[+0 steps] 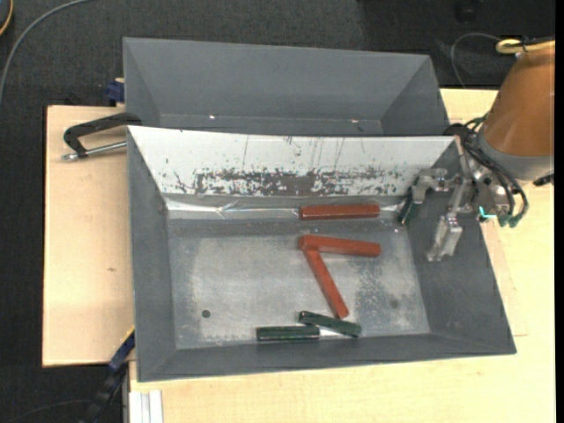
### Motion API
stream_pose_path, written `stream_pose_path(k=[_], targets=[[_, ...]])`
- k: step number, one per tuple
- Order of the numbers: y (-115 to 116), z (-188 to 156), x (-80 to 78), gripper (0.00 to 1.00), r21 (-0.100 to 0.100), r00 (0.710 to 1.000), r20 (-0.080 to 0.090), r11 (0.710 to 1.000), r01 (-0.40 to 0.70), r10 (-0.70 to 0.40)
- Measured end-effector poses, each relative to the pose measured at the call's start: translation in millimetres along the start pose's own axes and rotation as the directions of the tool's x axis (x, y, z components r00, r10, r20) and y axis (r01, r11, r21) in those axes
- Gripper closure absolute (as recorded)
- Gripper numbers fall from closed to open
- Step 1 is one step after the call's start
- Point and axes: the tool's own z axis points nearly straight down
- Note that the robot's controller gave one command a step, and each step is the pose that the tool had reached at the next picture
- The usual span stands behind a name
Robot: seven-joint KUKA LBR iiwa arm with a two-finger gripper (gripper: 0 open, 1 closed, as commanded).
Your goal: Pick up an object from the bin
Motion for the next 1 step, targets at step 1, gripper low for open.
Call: stream_pose_path(k=[1], targets=[[80.8, 119.4, 4.8, 0.00, -0.005, 0.996, -0.009, 0.996, 0.091, -0.091]])
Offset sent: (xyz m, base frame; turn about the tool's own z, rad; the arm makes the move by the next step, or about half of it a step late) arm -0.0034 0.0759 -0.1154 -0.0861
